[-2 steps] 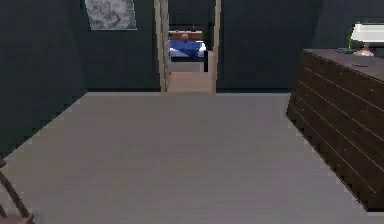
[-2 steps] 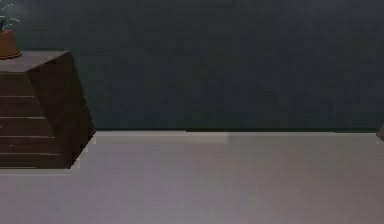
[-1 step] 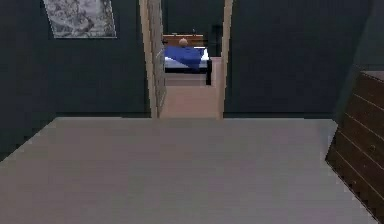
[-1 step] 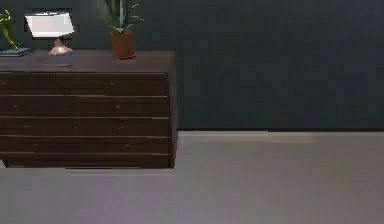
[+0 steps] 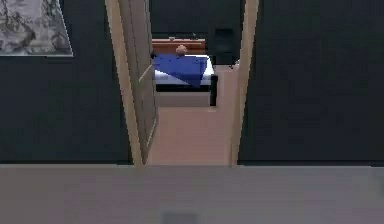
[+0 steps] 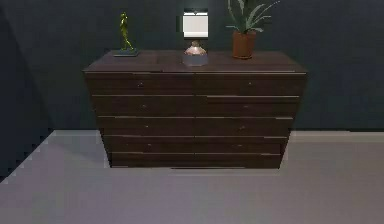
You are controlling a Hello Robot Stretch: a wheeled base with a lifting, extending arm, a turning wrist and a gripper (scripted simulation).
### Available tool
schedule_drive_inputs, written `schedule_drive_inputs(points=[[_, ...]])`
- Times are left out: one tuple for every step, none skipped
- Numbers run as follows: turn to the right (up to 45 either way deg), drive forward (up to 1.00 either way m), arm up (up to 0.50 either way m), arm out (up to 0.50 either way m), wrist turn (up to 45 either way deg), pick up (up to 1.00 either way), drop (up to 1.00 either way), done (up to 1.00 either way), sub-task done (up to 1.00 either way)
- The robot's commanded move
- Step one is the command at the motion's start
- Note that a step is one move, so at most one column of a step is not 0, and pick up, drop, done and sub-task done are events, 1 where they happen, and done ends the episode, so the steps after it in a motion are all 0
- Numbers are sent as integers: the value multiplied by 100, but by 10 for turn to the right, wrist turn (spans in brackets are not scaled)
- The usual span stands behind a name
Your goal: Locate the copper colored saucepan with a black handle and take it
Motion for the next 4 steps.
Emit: schedule_drive_inputs(points=[[0, 100, 0, 0, 0, 0, 0, 0, 0], [0, 75, 0, 0, 0, 0, 0, 0, 0], [420, 0, 0, 0, 0, 0, 0, 0, 0], [0, 100, 0, 0, 0, 0, 0, 0, 0]])
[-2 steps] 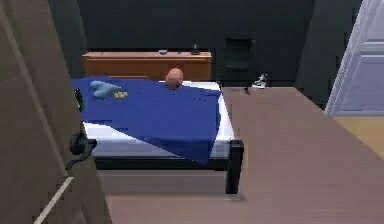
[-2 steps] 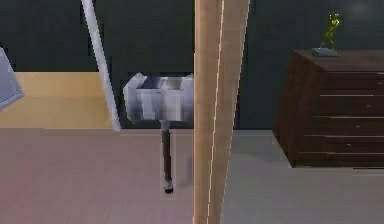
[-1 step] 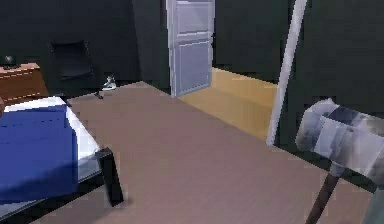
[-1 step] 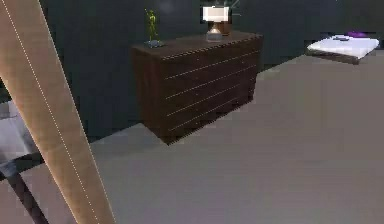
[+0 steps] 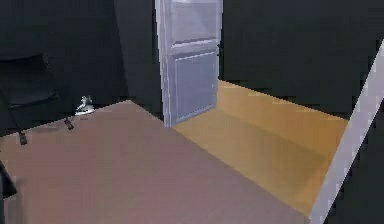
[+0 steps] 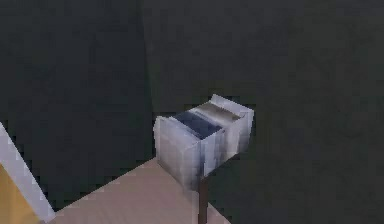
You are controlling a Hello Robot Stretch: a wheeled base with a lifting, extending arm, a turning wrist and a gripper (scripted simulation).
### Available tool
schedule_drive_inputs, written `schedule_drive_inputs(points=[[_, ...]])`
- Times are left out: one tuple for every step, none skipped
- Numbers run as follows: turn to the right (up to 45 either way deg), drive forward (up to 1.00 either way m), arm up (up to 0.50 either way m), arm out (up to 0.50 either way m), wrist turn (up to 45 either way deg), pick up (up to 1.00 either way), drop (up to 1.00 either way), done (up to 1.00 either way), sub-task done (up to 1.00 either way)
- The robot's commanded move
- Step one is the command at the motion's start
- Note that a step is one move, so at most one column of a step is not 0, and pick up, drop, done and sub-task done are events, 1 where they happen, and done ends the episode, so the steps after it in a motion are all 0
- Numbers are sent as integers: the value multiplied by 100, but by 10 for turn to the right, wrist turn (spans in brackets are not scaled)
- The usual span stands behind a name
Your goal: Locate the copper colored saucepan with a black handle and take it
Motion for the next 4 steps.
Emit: schedule_drive_inputs(points=[[180, 0, 0, 0, 0, 0, 0, 0, 0], [0, 100, 0, 0, 0, 0, 0, 0, 0], [90, 0, 0, 0, 0, 0, 0, 0, 0], [0, 30, 0, 0, 0, 0, 0, 0, 0]])
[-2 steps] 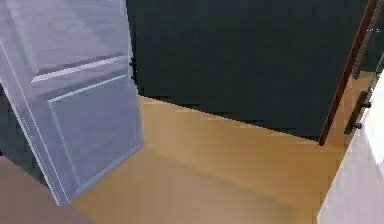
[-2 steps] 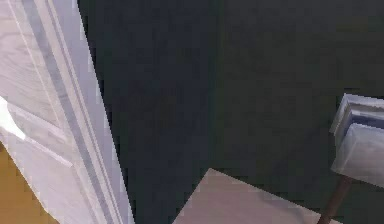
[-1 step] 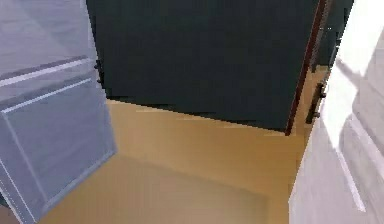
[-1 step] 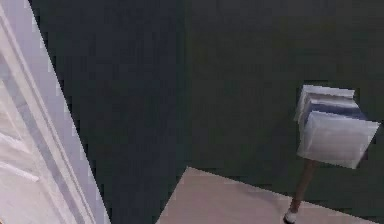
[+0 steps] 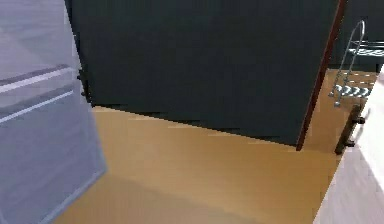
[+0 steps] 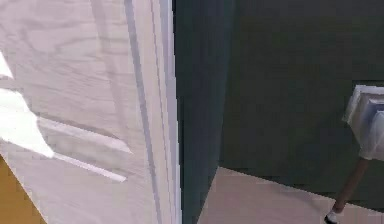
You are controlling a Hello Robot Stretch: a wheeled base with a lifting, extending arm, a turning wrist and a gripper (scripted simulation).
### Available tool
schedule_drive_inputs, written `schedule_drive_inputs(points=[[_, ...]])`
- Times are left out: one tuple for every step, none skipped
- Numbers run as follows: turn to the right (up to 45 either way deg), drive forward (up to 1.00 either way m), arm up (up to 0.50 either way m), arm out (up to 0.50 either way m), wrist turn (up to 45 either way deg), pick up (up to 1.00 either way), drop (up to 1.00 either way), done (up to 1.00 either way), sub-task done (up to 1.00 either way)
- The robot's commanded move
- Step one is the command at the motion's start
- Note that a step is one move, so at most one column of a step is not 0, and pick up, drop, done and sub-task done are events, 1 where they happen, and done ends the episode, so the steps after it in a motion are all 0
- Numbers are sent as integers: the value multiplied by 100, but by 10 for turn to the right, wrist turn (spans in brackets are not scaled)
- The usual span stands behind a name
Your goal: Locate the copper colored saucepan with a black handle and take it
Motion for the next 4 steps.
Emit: schedule_drive_inputs(points=[[120, 0, 0, 0, 0, 0, 0, 0, 0], [0, 95, 0, 0, 0, 0, 0, 0, 0], [120, 0, 0, 0, 0, 0, 0, 0, 0], [0, 50, 0, 0, 0, 0, 0, 0, 0]])
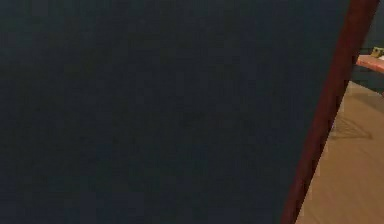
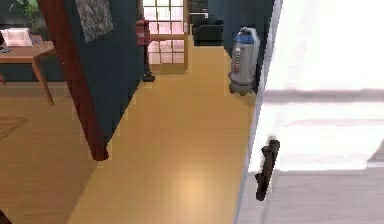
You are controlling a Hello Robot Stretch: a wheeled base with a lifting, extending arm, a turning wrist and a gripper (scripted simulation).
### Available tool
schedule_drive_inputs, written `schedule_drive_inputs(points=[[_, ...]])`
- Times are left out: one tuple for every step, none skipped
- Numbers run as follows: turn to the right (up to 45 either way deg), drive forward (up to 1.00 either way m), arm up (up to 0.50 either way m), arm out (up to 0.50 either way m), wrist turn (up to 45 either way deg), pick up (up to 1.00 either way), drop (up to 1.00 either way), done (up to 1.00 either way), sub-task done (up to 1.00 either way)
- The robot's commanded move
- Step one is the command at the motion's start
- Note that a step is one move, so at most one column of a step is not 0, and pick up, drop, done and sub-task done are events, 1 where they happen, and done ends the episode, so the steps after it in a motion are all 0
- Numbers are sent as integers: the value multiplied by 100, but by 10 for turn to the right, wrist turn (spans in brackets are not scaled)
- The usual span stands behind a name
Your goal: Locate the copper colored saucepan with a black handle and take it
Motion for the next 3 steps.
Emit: schedule_drive_inputs(points=[[450, 0, 0, 0, 0, 0, 0, 0, 0], [180, 0, 0, 0, 0, 0, 0, 0, 0], [0, 80, 0, 0, 0, 0, 0, 0, 0]])
